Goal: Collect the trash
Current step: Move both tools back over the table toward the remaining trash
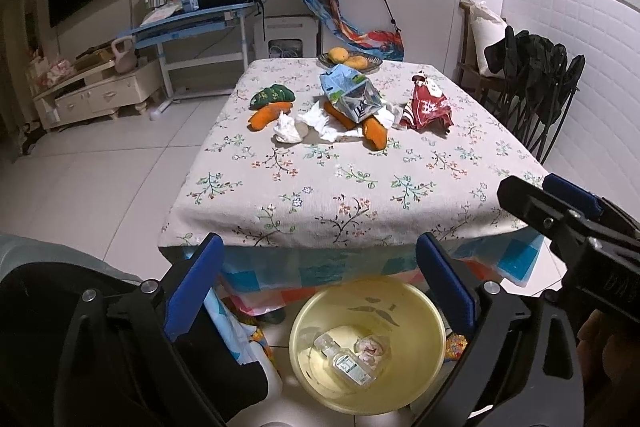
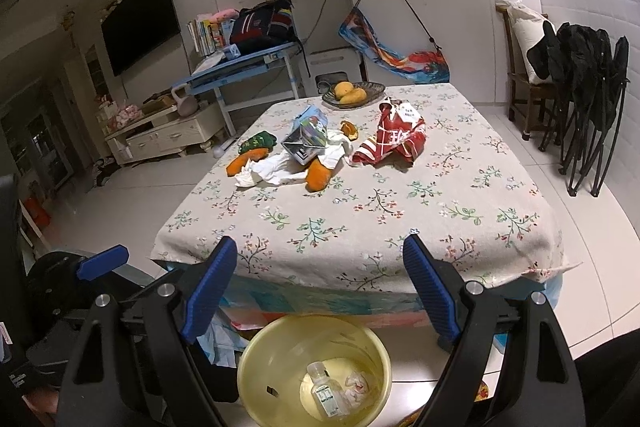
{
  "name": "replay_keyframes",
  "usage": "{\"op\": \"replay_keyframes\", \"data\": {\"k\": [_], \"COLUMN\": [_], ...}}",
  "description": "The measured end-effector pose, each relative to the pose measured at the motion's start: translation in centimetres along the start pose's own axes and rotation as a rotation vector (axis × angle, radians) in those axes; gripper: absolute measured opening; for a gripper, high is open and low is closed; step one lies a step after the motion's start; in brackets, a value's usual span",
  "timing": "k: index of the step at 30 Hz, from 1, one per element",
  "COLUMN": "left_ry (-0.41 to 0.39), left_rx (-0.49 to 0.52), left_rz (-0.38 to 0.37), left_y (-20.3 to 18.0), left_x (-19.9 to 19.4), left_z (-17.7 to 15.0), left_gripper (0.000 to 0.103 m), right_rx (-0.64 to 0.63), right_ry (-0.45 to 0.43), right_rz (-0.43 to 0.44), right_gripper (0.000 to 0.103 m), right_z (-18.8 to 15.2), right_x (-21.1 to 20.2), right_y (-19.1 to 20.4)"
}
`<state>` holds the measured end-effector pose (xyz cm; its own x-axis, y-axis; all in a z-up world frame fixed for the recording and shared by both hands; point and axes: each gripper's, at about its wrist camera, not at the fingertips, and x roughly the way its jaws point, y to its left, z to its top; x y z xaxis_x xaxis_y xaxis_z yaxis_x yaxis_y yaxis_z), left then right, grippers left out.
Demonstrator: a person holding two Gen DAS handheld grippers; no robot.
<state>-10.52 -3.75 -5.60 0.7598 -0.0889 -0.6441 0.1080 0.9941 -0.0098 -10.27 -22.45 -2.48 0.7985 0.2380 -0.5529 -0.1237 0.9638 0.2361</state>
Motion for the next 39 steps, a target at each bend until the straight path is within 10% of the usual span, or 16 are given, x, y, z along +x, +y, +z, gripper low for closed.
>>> {"op": "replay_keyframes", "data": {"k": [30,39], "left_ry": [0.003,-0.034], "left_rx": [-0.107,-0.199], "left_rz": [0.088,0.16], "left_y": [6.1,10.9], "left_x": [5.5,6.7], "left_z": [8.0,11.8], "left_gripper": [0.095,0.095], "right_rx": [0.001,-0.062], "right_ry": [0.029,0.102], "right_rz": [0.052,0.197], "right_gripper": [0.082,0.079], "right_z": [2.3,3.2], "right_x": [4.0,8.2], "right_y": [-0.1,3.6]}}
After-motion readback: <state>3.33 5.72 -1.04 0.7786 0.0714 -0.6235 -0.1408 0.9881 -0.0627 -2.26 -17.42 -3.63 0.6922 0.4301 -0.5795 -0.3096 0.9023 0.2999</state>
